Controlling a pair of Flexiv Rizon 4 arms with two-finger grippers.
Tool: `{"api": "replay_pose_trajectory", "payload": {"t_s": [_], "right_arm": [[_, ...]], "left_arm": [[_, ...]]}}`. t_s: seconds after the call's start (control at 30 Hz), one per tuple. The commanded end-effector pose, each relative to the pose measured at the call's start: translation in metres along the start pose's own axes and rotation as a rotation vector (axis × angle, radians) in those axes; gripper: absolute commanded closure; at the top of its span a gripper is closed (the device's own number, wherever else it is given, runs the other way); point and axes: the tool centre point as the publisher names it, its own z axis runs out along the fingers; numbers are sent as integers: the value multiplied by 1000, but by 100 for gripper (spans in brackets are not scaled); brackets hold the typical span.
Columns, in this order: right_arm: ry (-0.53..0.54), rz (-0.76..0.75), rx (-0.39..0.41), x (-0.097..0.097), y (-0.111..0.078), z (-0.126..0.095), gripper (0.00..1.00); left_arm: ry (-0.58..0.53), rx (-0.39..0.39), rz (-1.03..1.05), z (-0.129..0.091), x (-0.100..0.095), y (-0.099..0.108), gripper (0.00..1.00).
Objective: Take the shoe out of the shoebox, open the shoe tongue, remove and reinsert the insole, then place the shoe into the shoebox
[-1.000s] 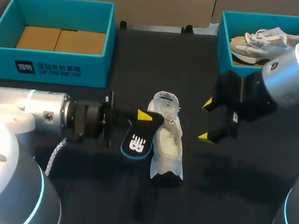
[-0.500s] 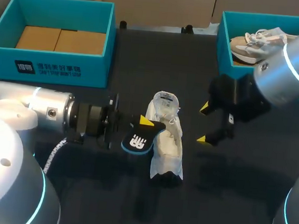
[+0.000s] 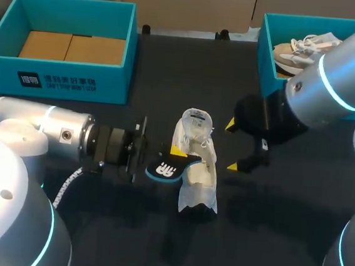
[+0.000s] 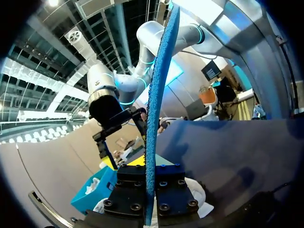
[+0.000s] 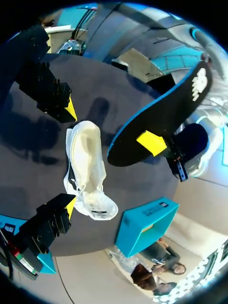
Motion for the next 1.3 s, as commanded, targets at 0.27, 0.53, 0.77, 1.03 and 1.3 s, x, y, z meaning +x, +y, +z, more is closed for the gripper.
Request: {"api": "replay_pose_trajectory", "payload": {"t_s": [0.27, 0.53, 0.77, 1.03, 1.3], "right_arm": [[9, -24, 14, 0, -5, 28, 0], [43, -16, 31, 5, -11, 51, 0], [54, -9, 15, 9, -17, 64, 0], [67, 23, 19, 9, -23, 67, 0], [67, 23, 19, 9, -23, 67, 0]], "left_arm": [[6, 75, -20, 10, 1, 0, 100], [18, 99, -25, 22, 4, 6, 100], [11, 112, -50, 24, 11, 12, 100], [7, 113, -67, 24, 15, 18, 100], [7, 113, -67, 24, 15, 18, 100]]}}
